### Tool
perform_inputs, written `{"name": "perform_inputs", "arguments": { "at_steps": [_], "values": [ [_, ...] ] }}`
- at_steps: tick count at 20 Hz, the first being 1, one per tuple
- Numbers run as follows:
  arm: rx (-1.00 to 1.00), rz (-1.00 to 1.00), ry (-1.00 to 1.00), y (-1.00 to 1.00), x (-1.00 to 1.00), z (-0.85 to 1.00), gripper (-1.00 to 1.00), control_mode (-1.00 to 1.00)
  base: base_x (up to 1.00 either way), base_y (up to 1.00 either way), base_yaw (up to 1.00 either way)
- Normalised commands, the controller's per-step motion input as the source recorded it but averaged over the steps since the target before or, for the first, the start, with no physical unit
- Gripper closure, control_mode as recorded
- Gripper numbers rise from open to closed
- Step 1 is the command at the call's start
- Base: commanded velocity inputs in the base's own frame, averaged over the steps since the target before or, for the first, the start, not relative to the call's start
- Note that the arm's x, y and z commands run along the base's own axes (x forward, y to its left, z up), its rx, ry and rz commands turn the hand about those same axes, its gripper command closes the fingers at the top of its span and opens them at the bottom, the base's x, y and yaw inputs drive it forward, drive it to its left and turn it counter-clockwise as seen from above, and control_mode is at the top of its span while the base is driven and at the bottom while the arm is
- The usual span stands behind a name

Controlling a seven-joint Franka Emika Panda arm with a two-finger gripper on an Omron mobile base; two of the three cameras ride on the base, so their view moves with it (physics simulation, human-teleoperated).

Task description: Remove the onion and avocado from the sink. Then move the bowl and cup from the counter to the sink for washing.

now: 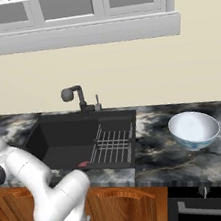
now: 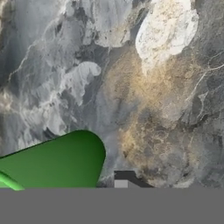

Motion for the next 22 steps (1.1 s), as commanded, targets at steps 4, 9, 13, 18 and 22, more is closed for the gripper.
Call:
{"name": "perform_inputs", "arguments": {
  "at_steps": [4,9,13,18,22],
  "values": [
    [-0.32,-0.03,0.07,0.0,0.0,0.52,1.0,-1.0,0.0,0.0,0.0],
    [-0.23,-0.01,0.06,-0.08,0.0,0.6,1.0,-1.0,0.0,0.0,0.0],
    [-0.19,0.0,0.01,-0.13,0.0,0.59,1.0,-1.0,0.0,0.0,0.0],
    [-0.19,0.0,0.0,-0.15,0.0,0.61,1.0,-1.0,0.0,0.0,0.0],
    [-0.15,0.0,0.0,-0.23,-0.01,0.61,1.0,-1.0,0.0,0.0,0.0]
  ]
}}
